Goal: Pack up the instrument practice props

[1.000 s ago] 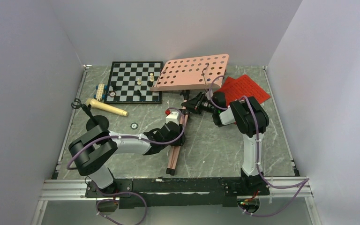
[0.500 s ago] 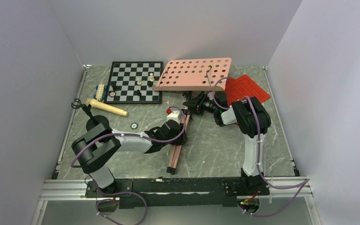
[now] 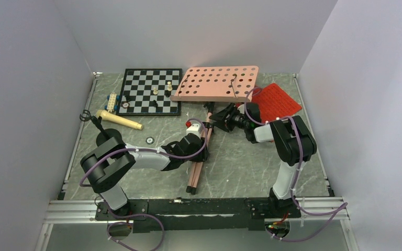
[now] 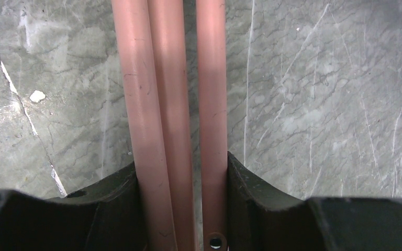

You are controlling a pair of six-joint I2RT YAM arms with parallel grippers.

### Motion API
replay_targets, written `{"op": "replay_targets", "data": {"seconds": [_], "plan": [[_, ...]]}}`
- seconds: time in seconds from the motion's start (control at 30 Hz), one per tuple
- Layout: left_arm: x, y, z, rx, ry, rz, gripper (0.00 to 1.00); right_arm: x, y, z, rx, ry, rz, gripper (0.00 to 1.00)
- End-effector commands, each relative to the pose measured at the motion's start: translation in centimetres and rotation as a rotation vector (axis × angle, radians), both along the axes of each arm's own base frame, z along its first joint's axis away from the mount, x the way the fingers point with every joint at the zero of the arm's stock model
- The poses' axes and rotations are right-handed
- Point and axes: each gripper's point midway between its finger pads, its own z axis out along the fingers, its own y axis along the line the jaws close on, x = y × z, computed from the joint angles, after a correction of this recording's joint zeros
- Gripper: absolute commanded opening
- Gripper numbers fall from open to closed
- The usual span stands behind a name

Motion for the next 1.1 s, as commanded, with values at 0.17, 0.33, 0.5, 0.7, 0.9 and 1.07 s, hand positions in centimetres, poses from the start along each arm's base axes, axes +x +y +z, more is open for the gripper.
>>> {"op": "replay_targets", "data": {"seconds": [0.17, 0.33, 0.5, 0.7, 0.9, 1.07], "plan": [[3.8, 2.1, -0.1, 0.04, -0.113, 0.131, 0.0, -3.5, -3.1, -0.8, -0.231, -0.066, -0.026, 0.56], [3.8, 2.0, -0.2, 0.033, -0.111, 0.125, 0.0, -6.3, -5.3, -1.4, -0.361, -0.06, -0.043, 0.56], [4.0, 1.8, -0.2, 0.036, -0.111, 0.127, 0.0, -8.3, -6.6, -0.5, -0.446, -0.086, -0.026, 0.56], [3.8, 0.9, -0.9, 0.026, -0.083, 0.097, 0.0, -10.5, -7.6, 0.1, -0.522, -0.116, -0.018, 0.57], [3.4, 0.6, -0.8, 0.013, -0.079, 0.069, 0.0, -12.9, -7.9, 2.6, -0.615, -0.262, -0.016, 0.57], [3.1, 0.8, 0.9, -0.027, -0.109, 0.063, 0.3, -14.2, -8.2, 3.8, -0.631, -0.313, -0.009, 0.57]]}}
